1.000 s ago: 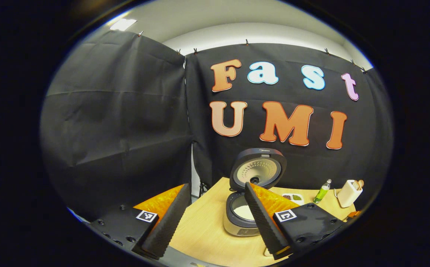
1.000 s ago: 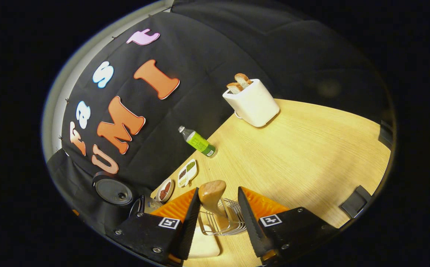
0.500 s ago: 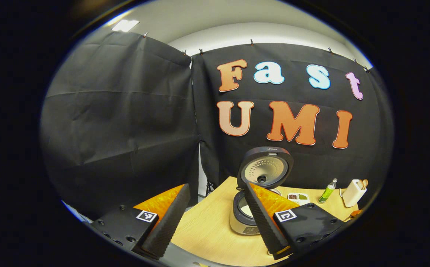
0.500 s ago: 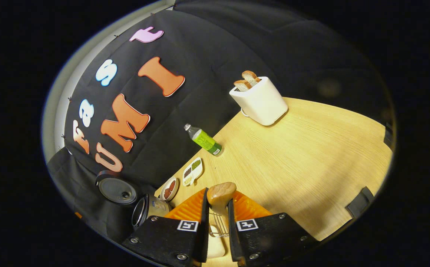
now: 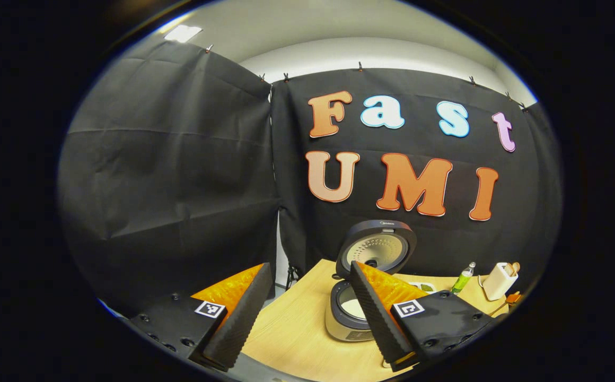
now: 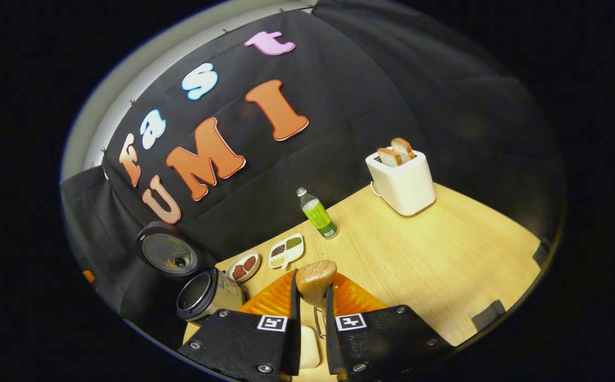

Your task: Close the left gripper, press the button to open the rice cooker; take a wooden spoon from the chopstick holder with the right hand, scoop a spoonful of rice and pour it into the rice cooker, then put the wooden spoon back into the chopstick holder.

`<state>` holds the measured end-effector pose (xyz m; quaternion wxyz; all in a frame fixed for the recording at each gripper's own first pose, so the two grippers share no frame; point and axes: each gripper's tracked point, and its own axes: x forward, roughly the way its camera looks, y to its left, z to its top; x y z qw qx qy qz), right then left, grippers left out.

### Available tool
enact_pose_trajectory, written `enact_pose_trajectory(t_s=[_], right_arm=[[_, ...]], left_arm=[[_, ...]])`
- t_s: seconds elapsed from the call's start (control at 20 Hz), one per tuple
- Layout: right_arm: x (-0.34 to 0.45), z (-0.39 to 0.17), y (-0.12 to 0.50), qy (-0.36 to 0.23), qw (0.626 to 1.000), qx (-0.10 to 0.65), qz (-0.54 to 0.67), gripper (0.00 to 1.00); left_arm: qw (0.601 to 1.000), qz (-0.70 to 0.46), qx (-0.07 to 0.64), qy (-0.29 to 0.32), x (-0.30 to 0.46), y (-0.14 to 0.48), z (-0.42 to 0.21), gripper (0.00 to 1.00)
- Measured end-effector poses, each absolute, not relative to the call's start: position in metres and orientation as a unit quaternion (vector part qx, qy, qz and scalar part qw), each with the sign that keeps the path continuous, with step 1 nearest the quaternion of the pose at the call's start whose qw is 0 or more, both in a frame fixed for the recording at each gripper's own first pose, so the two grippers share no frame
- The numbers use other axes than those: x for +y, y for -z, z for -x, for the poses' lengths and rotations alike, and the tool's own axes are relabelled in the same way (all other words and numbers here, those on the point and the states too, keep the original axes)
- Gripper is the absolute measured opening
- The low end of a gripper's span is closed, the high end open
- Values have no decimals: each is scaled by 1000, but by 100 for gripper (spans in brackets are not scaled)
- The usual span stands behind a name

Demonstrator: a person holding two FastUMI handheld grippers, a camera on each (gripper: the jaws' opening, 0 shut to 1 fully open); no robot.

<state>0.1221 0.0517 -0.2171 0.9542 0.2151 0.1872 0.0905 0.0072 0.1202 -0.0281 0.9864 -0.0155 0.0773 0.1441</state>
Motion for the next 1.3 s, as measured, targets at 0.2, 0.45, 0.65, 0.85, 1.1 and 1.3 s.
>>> enact_pose_trajectory(t_s=[0.2, 0.45, 0.65, 0.85, 1.1, 1.3], right_arm=[[76, -98, 165, -84, 966, 146, -197, 19], [138, -72, 138, -96, 971, 108, -191, 19], [184, -71, 172, -98, 976, 125, -150, 19], [208, -73, 216, -82, 983, 145, -78, 19], [234, -69, 263, -78, 981, 177, 8, 19], [238, -55, 289, -69, 976, 205, 26, 19]], left_arm=[[991, 10, 77, -110, 141, 30, -35, 97], [994, 9, 85, -63, 169, 39, -72, 100], [994, 3, 95, -44, 189, 49, -93, 97], [994, -2, 110, -27, 201, 62, -103, 97], [993, -8, 116, -20, 213, 69, -112, 97], [993, -13, 120, -14, 217, 74, -117, 97]])
